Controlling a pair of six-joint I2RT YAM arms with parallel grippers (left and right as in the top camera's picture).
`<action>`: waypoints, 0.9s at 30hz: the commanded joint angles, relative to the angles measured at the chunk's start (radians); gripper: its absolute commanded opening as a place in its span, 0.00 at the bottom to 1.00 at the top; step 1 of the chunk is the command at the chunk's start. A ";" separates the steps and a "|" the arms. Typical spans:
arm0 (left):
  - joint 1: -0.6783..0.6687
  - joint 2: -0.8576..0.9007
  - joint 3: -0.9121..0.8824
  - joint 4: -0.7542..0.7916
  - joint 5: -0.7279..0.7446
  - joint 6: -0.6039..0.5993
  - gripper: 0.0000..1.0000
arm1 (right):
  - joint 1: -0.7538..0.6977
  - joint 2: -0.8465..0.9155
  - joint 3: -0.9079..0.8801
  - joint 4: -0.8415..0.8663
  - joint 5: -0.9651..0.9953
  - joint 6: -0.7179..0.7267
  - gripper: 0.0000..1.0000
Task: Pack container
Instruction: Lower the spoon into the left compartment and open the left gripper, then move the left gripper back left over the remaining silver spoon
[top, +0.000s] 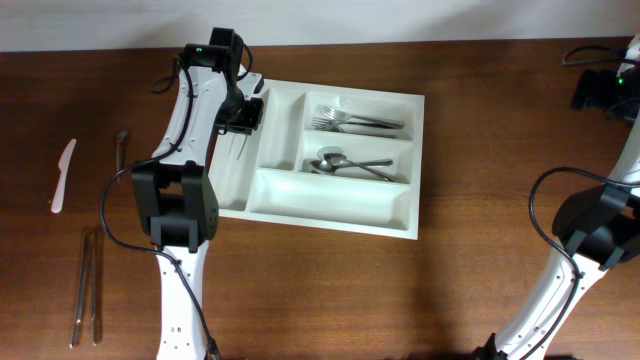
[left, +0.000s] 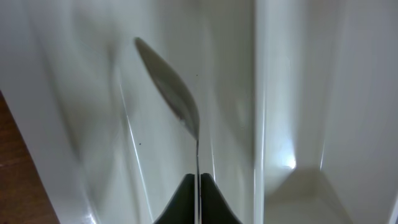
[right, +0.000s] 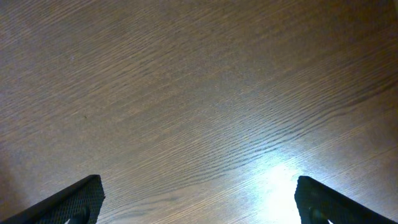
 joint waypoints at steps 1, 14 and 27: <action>0.005 -0.008 0.011 0.000 0.011 -0.010 0.11 | 0.005 0.006 -0.005 0.004 0.005 0.009 0.99; 0.016 -0.014 0.092 -0.016 0.011 -0.006 0.41 | 0.005 0.006 -0.005 0.004 0.005 0.009 0.99; 0.166 -0.021 0.397 -0.315 -0.211 -0.002 0.62 | 0.005 0.006 -0.005 0.004 0.005 0.009 0.99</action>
